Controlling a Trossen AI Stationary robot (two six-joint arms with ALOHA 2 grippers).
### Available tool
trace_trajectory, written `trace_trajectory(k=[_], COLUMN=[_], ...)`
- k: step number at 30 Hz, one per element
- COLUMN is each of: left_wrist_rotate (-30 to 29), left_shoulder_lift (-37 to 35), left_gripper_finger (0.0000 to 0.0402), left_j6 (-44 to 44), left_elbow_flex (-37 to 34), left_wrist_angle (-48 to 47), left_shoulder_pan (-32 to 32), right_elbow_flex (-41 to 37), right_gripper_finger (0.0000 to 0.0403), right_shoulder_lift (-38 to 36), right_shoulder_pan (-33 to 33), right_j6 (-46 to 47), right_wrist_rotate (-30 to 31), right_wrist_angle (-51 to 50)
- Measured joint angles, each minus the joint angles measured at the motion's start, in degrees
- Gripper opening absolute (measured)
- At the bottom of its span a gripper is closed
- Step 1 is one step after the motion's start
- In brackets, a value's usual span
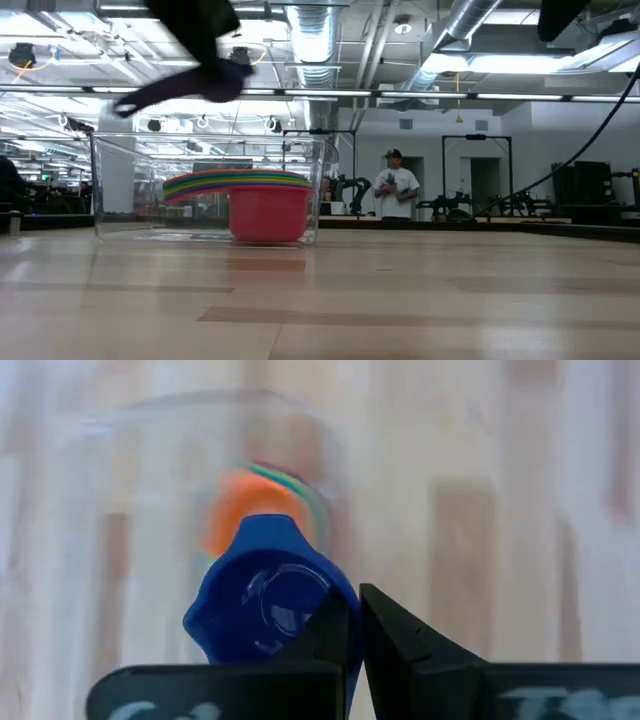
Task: Nest measuring cups in basket
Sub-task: Stack the dark blue measuring cup on top of the orange measuring cup in the transparent bin
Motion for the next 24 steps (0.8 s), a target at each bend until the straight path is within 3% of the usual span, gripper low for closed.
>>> trace_trajectory(k=[5, 9, 24], left_wrist_rotate=[3.21, 9.25, 12.13], left_shoulder_lift=[-0.04, 0.08, 9.04], left_gripper_finger=[0.0000, 0.0000, 0.0000], left_j6=[-4.42, -6.80, -8.19], left_elbow_flex=[3.60, 3.88, 3.90], left_wrist_angle=[3.29, 5.63, 6.35], left_shoulder_pan=[11.32, 16.54, 15.56], right_elbow_flex=[0.02, 0.02, 0.02], right_gripper_finger=[0.0118, 0.0118, 0.0118], right_shoulder_lift=[0.00, 0.00, -0.44], right_shoulder_pan=[-0.25, -0.22, -0.65], right_j6=[-2.60, -5.54, -9.15], right_wrist_rotate=[-0.09, -0.09, -0.01], right_wrist_angle=[-1.81, -2.50, -5.08])
